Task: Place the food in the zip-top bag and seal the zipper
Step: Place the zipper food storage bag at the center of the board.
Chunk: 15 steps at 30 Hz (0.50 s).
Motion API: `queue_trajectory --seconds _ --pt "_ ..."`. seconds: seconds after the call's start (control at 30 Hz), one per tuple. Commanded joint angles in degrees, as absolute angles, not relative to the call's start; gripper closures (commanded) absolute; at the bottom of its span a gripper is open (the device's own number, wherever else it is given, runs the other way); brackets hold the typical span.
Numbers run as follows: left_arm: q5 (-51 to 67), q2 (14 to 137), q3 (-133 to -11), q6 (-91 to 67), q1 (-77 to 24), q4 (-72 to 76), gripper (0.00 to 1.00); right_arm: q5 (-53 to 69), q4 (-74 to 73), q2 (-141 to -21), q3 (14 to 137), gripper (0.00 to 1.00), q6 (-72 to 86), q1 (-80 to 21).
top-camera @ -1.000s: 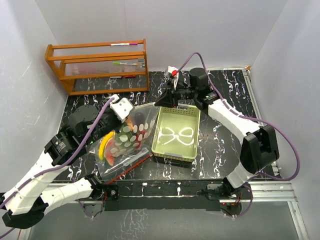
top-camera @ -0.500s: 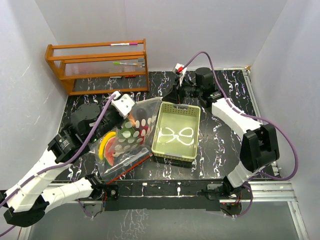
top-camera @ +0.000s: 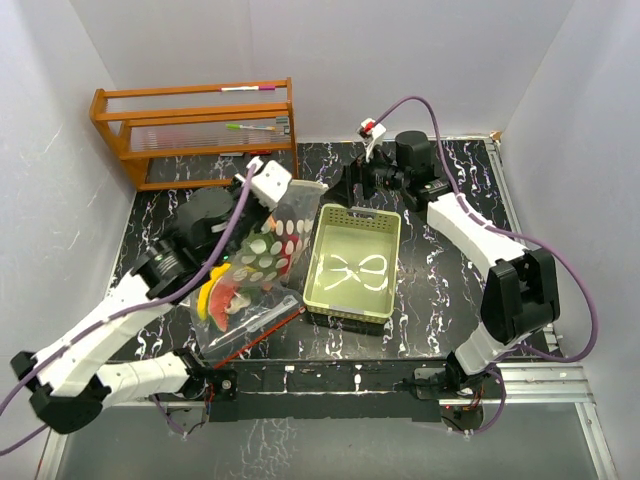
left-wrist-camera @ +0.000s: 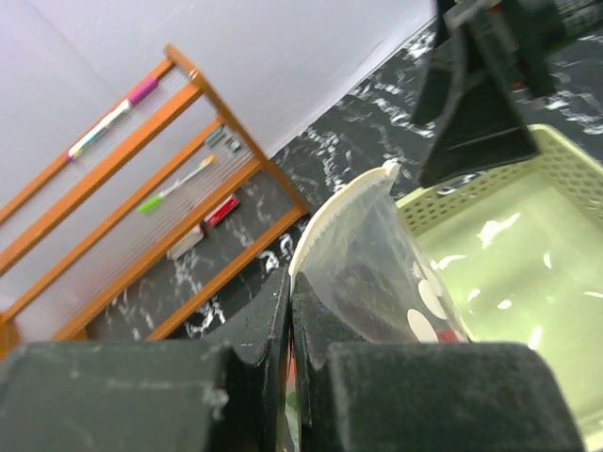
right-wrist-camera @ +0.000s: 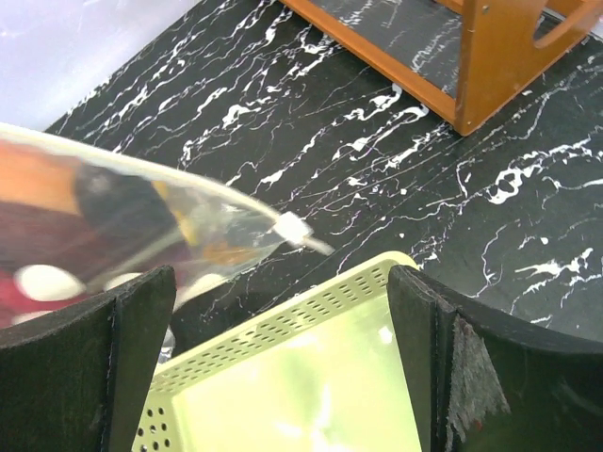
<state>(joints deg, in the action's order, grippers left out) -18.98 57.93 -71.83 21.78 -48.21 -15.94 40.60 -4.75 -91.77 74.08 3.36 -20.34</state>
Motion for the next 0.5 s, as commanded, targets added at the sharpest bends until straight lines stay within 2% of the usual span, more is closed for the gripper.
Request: queue_trajectory --seconds 0.0,0.07,0.17,0.2,0.23,0.3,0.37,0.4,0.47 --pt "-33.43 63.17 -73.97 18.98 -47.14 -8.02 1.00 34.24 -6.94 -89.99 79.48 0.02 10.75 -20.30" --pt "-32.78 65.19 -74.09 14.62 -43.54 -8.27 1.00 32.64 -8.11 -89.80 79.17 0.02 12.85 -20.30" --pt "-25.12 66.89 -73.36 5.88 -35.10 -9.78 1.00 28.22 -9.56 -88.48 77.52 0.02 14.56 -20.30" --pt "-23.06 67.36 -72.86 3.89 -32.96 -9.96 0.96 26.57 -9.80 -87.90 76.76 0.02 15.21 -20.26" --pt "-21.65 67.61 -72.42 2.45 -31.28 -9.89 0.89 25.14 -9.87 -87.09 76.02 0.02 16.07 -20.28" --pt "-20.06 68.06 -71.83 0.31 -29.09 -9.52 0.66 22.37 -9.76 -85.67 74.49 0.02 17.62 -20.27" --pt "-15.66 68.51 -71.93 -1.95 -27.00 -9.54 0.07 19.78 -9.05 -84.31 73.18 0.02 19.38 -20.30" --pt "-12.97 68.74 -72.12 -3.08 -25.66 -9.76 0.03 18.53 -8.52 -83.82 72.53 0.02 20.47 -20.28" --pt "-8.46 69.17 -72.47 -5.10 -23.36 -10.20 0.03 15.53 -8.11 -83.27 71.53 0.02 23.00 -20.30"
